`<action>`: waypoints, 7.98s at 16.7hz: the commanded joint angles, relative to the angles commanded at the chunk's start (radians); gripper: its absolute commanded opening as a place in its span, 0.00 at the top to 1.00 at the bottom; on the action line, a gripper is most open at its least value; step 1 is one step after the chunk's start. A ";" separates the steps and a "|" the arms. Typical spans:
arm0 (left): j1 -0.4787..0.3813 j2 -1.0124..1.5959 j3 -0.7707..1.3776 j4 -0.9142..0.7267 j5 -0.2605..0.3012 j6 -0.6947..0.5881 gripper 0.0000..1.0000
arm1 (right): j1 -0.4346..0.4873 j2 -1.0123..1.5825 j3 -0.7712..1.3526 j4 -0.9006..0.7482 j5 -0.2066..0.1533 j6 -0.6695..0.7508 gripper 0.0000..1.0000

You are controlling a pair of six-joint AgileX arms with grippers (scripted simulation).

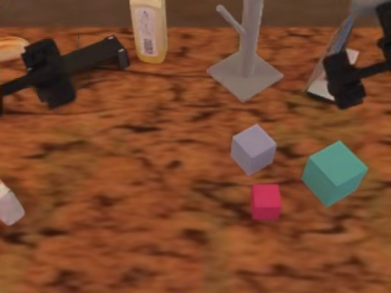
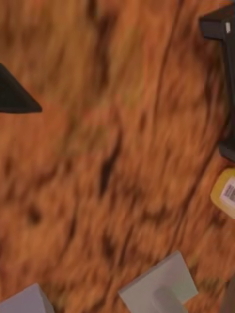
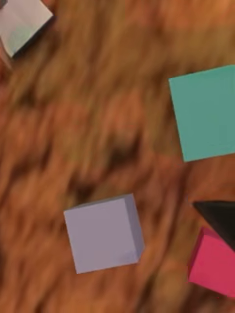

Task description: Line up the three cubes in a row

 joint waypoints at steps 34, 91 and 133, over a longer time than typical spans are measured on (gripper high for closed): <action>0.317 -0.982 -0.947 0.623 0.033 0.519 0.00 | 0.204 0.990 0.618 -0.211 0.006 -0.022 0.08; 0.317 -0.982 -0.947 0.623 0.033 0.519 0.00 | 0.435 0.666 0.455 -0.361 0.013 0.792 1.00; 0.317 -0.982 -0.947 0.623 0.033 0.519 0.00 | 0.451 0.669 0.430 -0.338 0.014 0.797 0.00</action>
